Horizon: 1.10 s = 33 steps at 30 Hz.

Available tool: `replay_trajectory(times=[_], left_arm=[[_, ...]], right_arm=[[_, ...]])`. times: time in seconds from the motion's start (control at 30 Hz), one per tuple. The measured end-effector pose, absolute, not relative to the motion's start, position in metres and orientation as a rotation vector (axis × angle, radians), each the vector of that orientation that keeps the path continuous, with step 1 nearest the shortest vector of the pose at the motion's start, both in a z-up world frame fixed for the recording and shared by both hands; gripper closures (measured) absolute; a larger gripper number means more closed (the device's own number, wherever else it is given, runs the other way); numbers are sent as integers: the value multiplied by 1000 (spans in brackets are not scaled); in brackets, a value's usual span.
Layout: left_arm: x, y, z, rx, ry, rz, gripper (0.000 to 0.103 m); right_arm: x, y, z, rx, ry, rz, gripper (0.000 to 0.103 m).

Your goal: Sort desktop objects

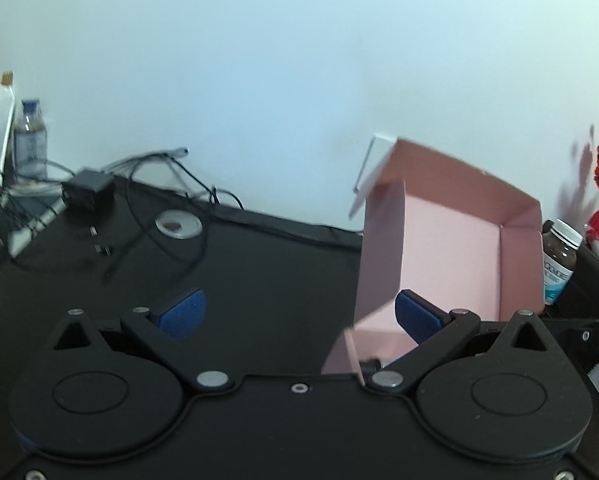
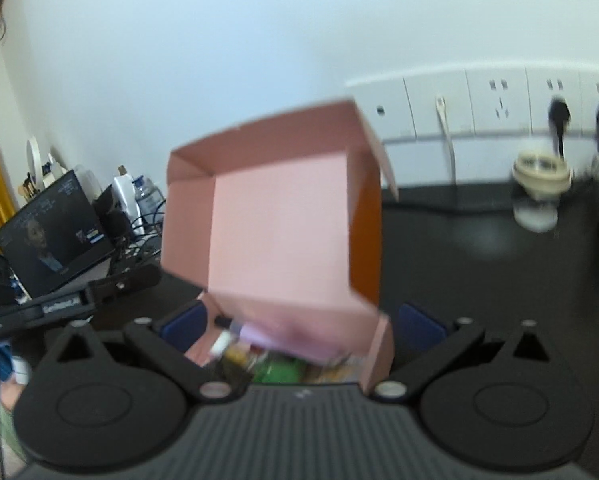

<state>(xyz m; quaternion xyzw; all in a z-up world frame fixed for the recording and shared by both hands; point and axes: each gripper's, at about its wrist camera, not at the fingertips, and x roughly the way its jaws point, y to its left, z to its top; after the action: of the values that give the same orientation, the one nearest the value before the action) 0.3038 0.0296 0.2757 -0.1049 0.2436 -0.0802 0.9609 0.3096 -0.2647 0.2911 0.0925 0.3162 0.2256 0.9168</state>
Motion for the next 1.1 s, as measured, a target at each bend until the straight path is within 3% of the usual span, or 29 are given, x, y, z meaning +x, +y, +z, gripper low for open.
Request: replay_trajectory(times=[0.53, 1.1], left_arm=[[315, -16, 287, -100, 518, -205, 0], [307, -37, 285, -58, 544, -309, 0]], right_arm=[[373, -268, 279, 207, 683, 556, 1], [355, -263, 292, 164, 664, 680, 1]])
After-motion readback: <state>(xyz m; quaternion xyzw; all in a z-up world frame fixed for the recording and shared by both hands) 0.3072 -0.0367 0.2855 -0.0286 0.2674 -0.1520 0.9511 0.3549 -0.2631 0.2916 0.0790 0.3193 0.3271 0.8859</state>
